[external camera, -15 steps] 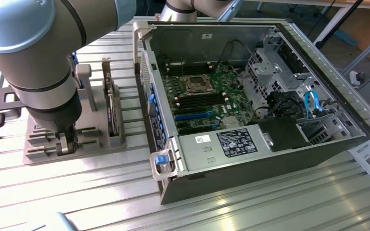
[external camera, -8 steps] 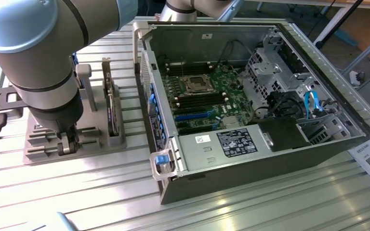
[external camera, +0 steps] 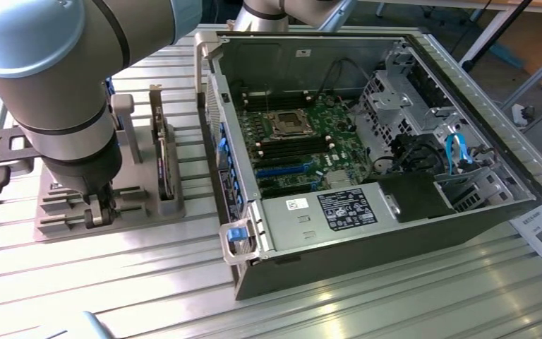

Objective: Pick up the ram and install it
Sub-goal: 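Pick up the ram and move it above insertion slot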

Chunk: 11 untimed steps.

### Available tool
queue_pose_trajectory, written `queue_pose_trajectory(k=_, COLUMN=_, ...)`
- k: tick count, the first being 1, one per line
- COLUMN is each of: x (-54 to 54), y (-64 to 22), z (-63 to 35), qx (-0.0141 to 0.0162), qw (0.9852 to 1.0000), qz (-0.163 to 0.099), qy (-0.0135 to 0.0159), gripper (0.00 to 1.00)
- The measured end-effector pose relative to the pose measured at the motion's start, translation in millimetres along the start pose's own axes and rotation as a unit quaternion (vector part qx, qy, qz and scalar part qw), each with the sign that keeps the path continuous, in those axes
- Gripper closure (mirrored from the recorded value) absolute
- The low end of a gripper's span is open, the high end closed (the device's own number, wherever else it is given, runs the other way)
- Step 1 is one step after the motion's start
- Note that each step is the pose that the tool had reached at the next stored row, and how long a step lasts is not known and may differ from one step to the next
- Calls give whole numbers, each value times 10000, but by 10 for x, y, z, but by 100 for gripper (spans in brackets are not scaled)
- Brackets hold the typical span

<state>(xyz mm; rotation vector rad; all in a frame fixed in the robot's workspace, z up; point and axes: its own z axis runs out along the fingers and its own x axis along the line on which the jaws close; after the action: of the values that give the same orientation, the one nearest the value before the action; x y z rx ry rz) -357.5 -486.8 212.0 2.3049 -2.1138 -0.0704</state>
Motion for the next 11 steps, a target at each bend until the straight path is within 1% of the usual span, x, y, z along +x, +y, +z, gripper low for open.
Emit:
queue_pose_trajectory(k=1, x=0, y=0, z=0, qx=0, qw=10000, qz=1, qy=0, gripper=80)
queue_pose_trajectory(k=2, x=0, y=0, z=0, qx=0, qw=10000, qz=0, qy=0, gripper=87)
queue_pose_trajectory(k=11, x=0, y=0, z=0, qx=0, qw=10000, qz=0, qy=0, gripper=88)
